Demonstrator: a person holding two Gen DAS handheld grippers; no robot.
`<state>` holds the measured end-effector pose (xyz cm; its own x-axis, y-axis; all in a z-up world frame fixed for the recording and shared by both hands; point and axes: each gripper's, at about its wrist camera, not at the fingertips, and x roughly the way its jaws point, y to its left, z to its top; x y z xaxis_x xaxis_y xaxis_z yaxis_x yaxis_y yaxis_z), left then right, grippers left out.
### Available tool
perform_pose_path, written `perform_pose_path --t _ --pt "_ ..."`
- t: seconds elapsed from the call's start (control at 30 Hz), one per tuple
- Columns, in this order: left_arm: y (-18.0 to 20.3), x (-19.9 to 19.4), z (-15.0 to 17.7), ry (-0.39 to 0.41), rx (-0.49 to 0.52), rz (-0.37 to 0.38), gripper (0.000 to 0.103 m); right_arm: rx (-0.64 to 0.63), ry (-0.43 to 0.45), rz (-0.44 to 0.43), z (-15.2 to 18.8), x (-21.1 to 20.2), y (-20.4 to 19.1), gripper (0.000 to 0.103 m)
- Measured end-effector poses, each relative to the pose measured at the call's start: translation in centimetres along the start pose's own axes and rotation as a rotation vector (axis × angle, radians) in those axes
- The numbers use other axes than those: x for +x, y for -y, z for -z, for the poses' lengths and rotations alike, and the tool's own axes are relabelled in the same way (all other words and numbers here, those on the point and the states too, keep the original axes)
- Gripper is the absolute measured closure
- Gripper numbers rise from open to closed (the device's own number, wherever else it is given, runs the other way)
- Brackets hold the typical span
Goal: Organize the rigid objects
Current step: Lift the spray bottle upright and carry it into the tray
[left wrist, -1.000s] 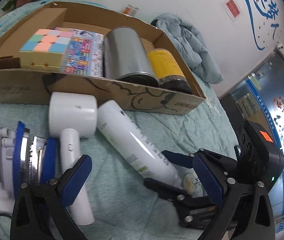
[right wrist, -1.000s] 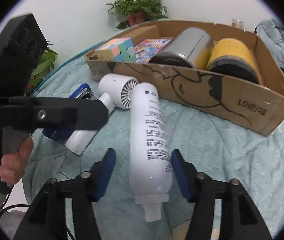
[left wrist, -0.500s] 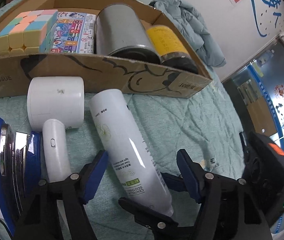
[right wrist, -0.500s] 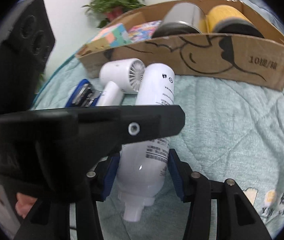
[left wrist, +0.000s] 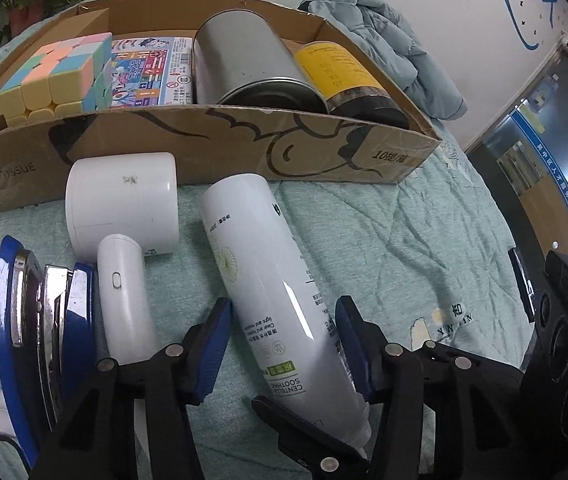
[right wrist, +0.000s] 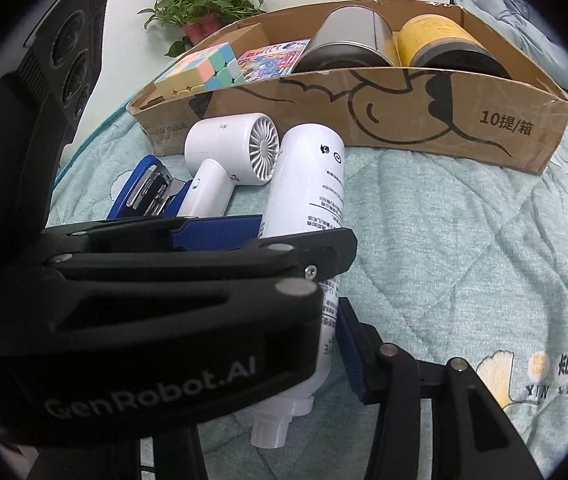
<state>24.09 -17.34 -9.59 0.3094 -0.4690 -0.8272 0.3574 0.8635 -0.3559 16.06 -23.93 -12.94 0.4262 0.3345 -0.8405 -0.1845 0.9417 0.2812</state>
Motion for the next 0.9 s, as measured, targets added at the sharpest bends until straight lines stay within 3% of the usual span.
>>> perform_pose_path --t 0.2,0.5,0.9 --pt "1.1 -1.1 0.0 0.036 0.035 -0.020 0.053 0.000 0.016 -0.003 0.7 -1.4 2.5 0.057" --pt "3.3 -3.3 -1.9 0.109 0.088 -0.037 0.053 -0.019 0.105 0.013 -0.6 -4.1 2.7 0.057" --pt "8.6 -5.8 -8.3 0.218 0.205 -0.046 0.053 -0.028 0.241 0.047 -4.5 -8.2 5.2 0.057"
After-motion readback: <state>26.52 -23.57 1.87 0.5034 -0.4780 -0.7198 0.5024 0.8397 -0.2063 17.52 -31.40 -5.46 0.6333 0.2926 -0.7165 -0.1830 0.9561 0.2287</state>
